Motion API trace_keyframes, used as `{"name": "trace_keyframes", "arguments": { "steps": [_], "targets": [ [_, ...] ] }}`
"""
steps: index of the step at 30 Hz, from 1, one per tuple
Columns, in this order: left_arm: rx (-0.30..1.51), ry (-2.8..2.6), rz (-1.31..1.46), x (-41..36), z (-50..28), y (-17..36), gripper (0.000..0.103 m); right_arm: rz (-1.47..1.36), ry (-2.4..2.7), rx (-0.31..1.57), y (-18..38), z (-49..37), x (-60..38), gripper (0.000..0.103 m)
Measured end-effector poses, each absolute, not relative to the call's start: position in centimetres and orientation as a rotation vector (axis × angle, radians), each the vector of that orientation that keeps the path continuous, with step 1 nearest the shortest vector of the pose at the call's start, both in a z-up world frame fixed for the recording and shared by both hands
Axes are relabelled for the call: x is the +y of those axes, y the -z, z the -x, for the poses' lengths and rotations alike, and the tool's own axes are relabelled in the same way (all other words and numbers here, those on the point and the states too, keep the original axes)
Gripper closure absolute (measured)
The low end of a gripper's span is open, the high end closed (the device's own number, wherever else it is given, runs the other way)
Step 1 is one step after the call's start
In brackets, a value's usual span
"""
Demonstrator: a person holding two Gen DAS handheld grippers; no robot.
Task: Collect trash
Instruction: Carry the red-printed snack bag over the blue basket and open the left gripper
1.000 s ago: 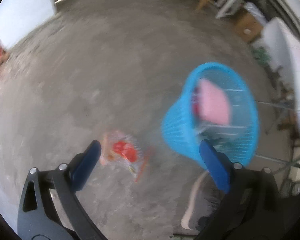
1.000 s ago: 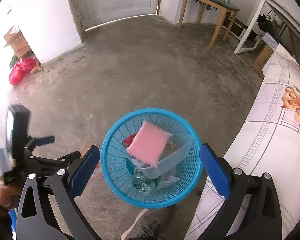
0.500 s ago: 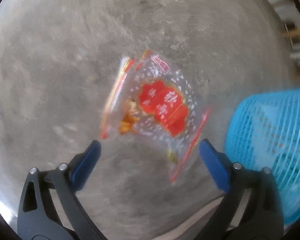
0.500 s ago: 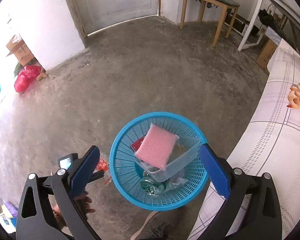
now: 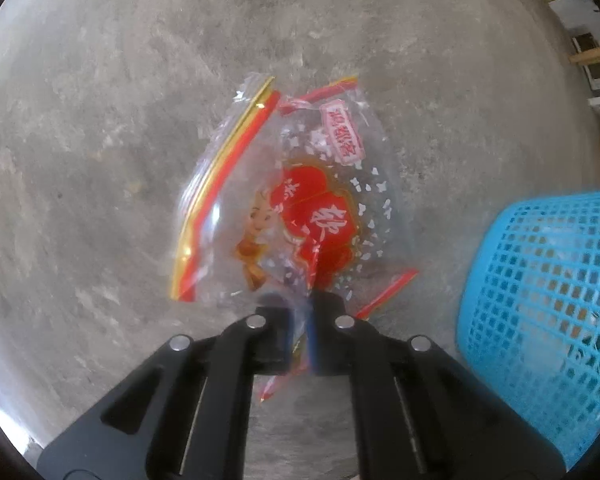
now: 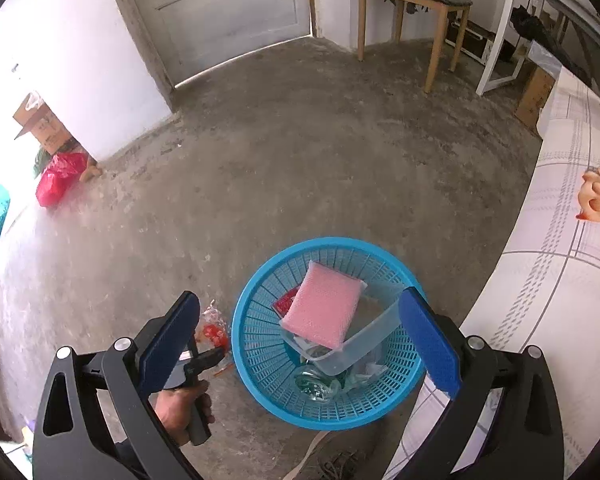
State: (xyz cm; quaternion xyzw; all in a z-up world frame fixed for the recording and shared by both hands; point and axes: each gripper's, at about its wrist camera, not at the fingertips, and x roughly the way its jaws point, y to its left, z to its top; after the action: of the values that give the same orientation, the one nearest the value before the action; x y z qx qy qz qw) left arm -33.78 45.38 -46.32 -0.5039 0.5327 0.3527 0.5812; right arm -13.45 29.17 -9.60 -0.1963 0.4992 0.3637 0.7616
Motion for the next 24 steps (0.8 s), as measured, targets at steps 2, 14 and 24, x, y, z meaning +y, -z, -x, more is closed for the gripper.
{"name": "trace_keyframes", "arguments": {
  "steps": [2, 14, 24],
  "targets": [
    [1.195, -0.758, 1.188, 45.1, 33.9, 45.6, 0.101, 0.427, -0.786, 1.092, 9.7, 13.4, 29.1, 0.006],
    [0.917, -0.609, 0.903, 43.7, 33.1, 27.6, 0.102, 0.378, -0.762, 1.093, 9.3, 12.7, 28.4, 0.006],
    [1.042, -0.226, 0.762, 35.7, 19.8, 23.4, 0.1, 0.345, -0.668, 1.068, 9.1, 11.5, 27.2, 0.006]
  ]
}}
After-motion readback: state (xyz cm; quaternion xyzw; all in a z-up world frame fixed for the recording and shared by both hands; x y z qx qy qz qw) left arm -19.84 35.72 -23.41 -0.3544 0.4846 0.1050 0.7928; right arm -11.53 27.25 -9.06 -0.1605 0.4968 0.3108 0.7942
